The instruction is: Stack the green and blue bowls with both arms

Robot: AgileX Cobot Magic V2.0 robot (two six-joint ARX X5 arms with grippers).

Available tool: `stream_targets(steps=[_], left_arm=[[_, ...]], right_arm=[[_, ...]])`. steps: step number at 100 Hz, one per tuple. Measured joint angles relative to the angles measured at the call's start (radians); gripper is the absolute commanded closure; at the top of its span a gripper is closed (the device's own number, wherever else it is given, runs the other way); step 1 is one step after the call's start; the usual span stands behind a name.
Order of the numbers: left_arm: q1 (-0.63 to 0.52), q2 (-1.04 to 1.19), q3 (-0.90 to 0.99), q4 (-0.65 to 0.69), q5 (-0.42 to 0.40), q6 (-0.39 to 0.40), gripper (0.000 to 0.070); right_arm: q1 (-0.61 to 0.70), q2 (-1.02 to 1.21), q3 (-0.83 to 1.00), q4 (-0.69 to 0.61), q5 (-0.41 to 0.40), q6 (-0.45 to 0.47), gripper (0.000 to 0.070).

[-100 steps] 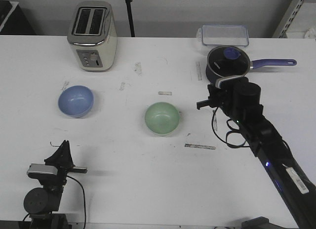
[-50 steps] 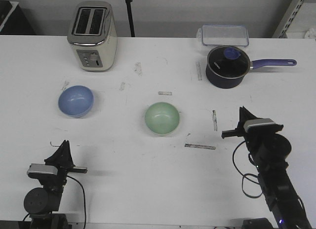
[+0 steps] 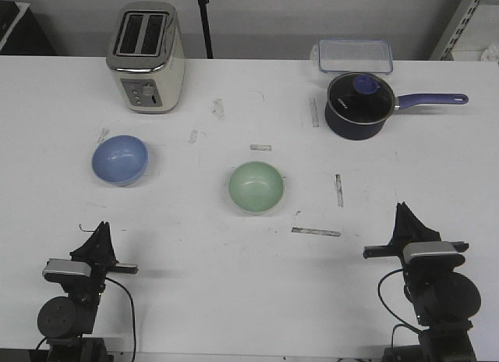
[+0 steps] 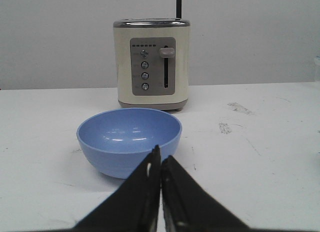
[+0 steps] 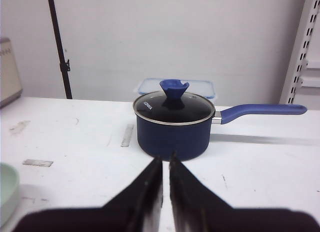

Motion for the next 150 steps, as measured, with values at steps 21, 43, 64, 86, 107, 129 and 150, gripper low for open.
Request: stream_targets(steps=[21, 43, 64, 86, 107, 129, 150], left_arm=[[0.0, 0.0, 0.0, 0.0, 0.0, 0.0, 0.0699], [0.0, 0.0, 0.0, 0.0, 0.0, 0.0, 0.0699], [0.0, 0.0, 0.0, 0.0, 0.0, 0.0, 0.0699], [0.0, 0.0, 0.0, 0.0, 0.0, 0.0, 0.0699], [0.0, 0.0, 0.0, 0.0, 0.0, -0.001, 0.0699], [0.0, 0.0, 0.0, 0.027, -0.01, -0.004, 0.0699], [0.0, 0.001, 0.013, 0.055, -0.067, -0.004, 0.0699]], right_arm=[[0.0, -0.074, 0.0, -0.024, -0.002, 0.0, 0.0685], [0.0, -0.117, 0.0, -0.023, -0.005, 0.0, 0.0685], [0.0, -0.117, 0.0, -0.023, -0.005, 0.0, 0.0685], [0.0, -0.117, 0.0, -0.023, -0.005, 0.0, 0.0685], [0.0, -0.117, 0.0, -0.023, -0.005, 0.0, 0.0685], [0.0, -0.117, 0.0, -0.023, -0.005, 0.0, 0.0685], [0.0, -0.117, 0.0, -0.018, -0.005, 0.0, 0.0685]])
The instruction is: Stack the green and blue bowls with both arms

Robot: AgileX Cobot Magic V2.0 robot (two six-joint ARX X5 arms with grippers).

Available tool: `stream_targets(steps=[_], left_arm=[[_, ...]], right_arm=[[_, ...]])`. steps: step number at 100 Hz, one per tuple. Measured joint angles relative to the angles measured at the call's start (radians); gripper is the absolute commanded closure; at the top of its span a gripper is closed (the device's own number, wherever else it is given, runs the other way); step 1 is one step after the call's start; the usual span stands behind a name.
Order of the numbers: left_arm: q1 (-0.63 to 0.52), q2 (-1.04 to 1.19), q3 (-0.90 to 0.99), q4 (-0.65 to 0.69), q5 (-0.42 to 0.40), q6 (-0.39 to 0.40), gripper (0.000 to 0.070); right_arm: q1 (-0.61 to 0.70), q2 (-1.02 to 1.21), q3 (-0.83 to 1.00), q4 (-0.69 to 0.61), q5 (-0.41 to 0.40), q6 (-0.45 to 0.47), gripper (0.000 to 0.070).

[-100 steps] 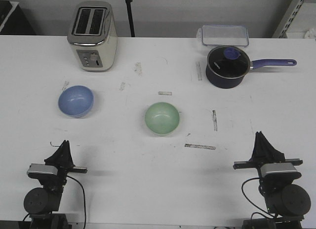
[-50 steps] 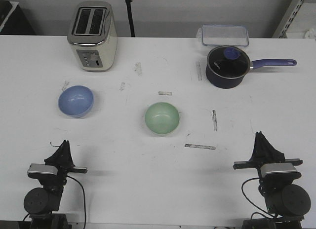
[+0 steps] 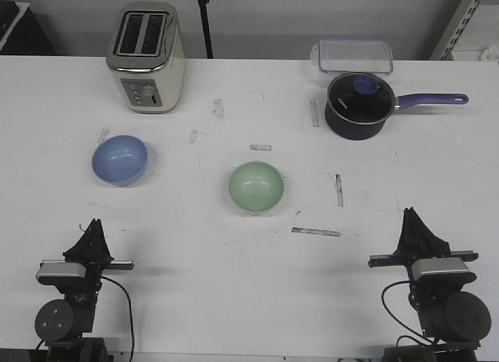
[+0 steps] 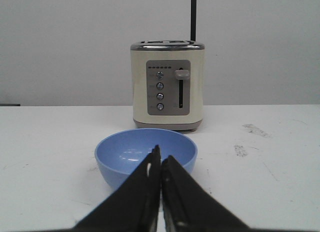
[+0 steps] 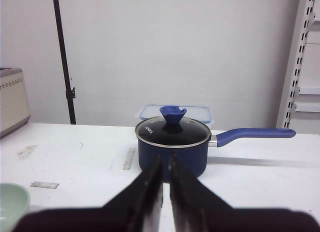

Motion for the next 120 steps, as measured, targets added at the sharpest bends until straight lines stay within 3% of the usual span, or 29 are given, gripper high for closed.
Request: stream_targets(steps=[22, 48, 97, 120], left_arm=[[0.0, 0.072, 0.215, -0.119, -0.087, 0.001, 0.0699], [0.0, 0.267, 0.407, -0.174, -0.087, 0.013, 0.0699], [0.0, 0.687, 0.673, -0.171, -0.087, 0.15, 0.0699], [0.0, 0.85, 0.779, -0.18, -0.087, 0.158, 0.0699]], right_arm=[[0.0, 0.0, 0.0, 0.0, 0.0, 0.0, 0.0685], [0.0, 0.0, 0.0, 0.0, 0.0, 0.0, 0.0685], [0.0, 0.0, 0.0, 0.0, 0.0, 0.0, 0.0685], [0.0, 0.0, 0.0, 0.0, 0.0, 0.0, 0.0685]])
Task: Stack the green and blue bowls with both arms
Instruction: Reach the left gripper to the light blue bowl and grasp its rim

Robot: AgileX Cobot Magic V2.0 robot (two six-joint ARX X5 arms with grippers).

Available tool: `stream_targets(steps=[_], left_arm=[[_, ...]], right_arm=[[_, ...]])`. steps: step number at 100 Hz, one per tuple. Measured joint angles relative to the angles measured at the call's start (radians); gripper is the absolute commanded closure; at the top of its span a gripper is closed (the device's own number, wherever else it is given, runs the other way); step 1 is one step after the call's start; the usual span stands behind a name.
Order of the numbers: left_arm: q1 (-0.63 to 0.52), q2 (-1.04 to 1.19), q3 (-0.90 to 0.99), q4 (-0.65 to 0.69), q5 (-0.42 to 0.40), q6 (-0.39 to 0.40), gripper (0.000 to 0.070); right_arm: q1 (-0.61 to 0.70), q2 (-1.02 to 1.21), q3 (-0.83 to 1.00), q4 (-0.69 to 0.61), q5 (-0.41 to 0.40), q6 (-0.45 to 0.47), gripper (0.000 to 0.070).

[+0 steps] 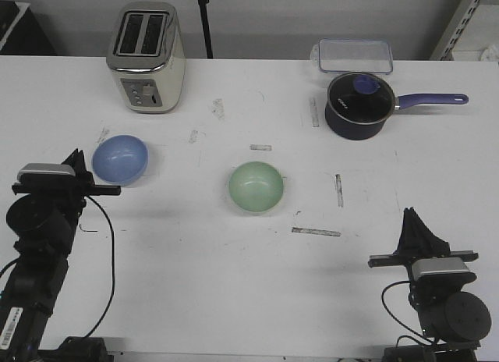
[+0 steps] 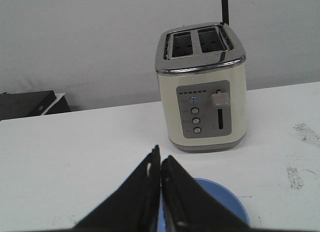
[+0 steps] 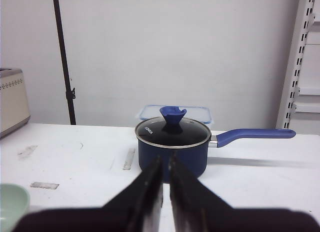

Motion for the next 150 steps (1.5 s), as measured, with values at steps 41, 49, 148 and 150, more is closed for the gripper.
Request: stream_targets(steps=[41, 49, 148, 150], left_arm=[[0.002, 0.261, 0.26, -0.286, -0.003, -0.101, 0.0699], [0.006, 0.312, 0.333, -0.372, -0.002, -0.116, 0.0699], [0.363, 0.756, 0.699, -0.859, 0.423, -0.549, 0.0294], [0.364, 0.761, 0.699, -0.863, 0.424, -0.549, 0.0279]], right_arm=[[0.0, 0.0, 0.0, 0.0, 0.0, 0.0, 0.0685], [0.0, 0.0, 0.0, 0.0, 0.0, 0.0, 0.0685], [0.0, 0.0, 0.0, 0.0, 0.0, 0.0, 0.0685], [0.0, 0.0, 0.0, 0.0, 0.0, 0.0, 0.0685]])
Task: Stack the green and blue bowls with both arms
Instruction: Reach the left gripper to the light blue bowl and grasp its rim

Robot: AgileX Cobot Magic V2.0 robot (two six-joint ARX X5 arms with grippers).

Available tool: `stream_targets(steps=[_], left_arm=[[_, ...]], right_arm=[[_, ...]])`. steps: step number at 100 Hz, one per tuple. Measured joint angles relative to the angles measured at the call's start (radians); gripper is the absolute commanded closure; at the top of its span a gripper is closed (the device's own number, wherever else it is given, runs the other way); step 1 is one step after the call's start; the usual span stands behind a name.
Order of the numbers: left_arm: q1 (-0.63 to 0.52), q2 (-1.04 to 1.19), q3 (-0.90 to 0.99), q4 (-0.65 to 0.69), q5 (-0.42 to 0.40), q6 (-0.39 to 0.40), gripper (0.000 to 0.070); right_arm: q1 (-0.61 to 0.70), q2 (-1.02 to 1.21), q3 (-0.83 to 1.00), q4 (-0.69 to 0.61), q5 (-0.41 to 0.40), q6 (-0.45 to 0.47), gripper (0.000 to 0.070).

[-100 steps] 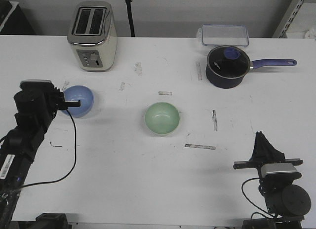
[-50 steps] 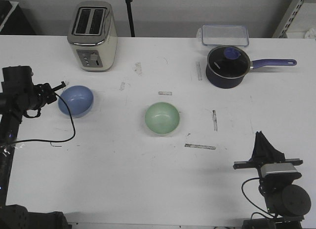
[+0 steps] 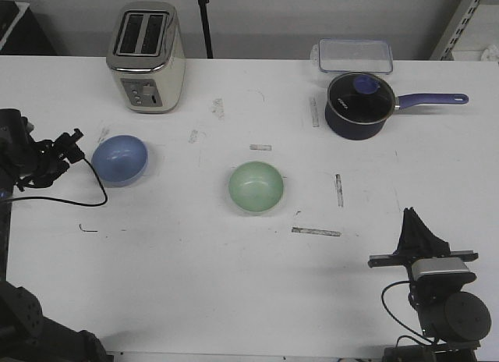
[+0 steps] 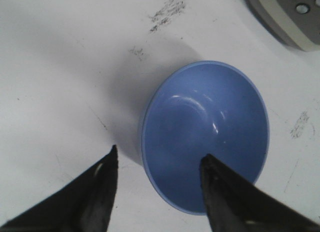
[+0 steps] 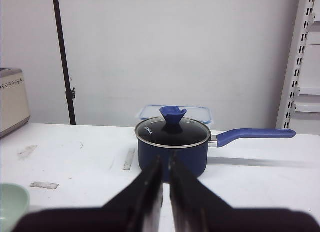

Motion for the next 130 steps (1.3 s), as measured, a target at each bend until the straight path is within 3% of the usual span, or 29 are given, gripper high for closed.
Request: stream_targets(steps=[53, 78, 87, 100, 117, 130], left_arm=[[-0.016, 0.139, 0.0, 0.001, 0.0, 0.015, 0.0288], [-0.03, 0.188, 0.0, 0.073, 0.0, 0.019, 0.0311], [-0.046, 0.216, 0.0, 0.073, 0.0, 0.021, 0.0382], [-0.074, 0.246, 0.0, 0.074, 0.0, 0.022, 0.0396], [-0.097, 0.256, 0.0, 0.076, -0.002, 0.023, 0.0672], [-0.095, 0.256, 0.0, 0.076, -0.027, 0.022, 0.0697]], right_arm=[[0.0, 0.0, 0.0, 0.0, 0.0, 0.0, 0.0685], [0.0, 0.0, 0.0, 0.0, 0.0, 0.0, 0.0685], [0.0, 0.0, 0.0, 0.0, 0.0, 0.0, 0.0685], [0.0, 0.0, 0.0, 0.0, 0.0, 0.0, 0.0685], [0.0, 0.0, 0.0, 0.0, 0.0, 0.0, 0.0685], [0.0, 0.0, 0.0, 0.0, 0.0, 0.0, 0.0685]])
